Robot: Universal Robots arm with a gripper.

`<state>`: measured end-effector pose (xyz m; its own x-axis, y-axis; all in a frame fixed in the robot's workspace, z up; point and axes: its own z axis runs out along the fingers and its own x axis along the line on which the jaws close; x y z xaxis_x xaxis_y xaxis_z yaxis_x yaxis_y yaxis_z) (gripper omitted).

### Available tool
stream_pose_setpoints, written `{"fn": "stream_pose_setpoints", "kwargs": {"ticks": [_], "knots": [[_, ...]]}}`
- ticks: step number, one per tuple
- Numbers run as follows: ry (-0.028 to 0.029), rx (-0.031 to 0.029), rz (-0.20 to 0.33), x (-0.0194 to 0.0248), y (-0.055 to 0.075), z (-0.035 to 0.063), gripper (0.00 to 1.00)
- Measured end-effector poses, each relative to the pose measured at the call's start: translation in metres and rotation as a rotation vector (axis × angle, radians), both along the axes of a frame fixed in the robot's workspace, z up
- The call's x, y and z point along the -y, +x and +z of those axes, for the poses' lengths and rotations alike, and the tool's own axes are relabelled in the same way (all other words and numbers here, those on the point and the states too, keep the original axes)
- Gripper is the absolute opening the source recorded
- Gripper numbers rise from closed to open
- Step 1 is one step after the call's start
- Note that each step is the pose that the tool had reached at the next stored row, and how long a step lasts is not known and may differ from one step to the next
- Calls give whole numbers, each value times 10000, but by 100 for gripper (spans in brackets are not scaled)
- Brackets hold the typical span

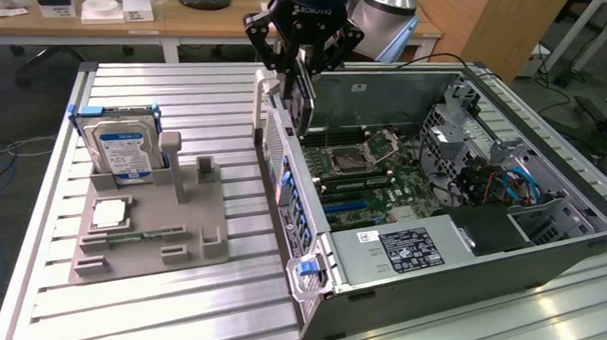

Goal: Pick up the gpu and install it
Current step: 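Pick up the gpu and move the gpu toward the slot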

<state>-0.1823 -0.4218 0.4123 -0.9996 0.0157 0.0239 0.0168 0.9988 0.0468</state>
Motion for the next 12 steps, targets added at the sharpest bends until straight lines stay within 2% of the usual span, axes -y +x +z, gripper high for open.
{"fn": "stream_pose_setpoints", "kwargs": {"ticks": [12], "knots": [[0,0,1,0,266,-1,28]]}}
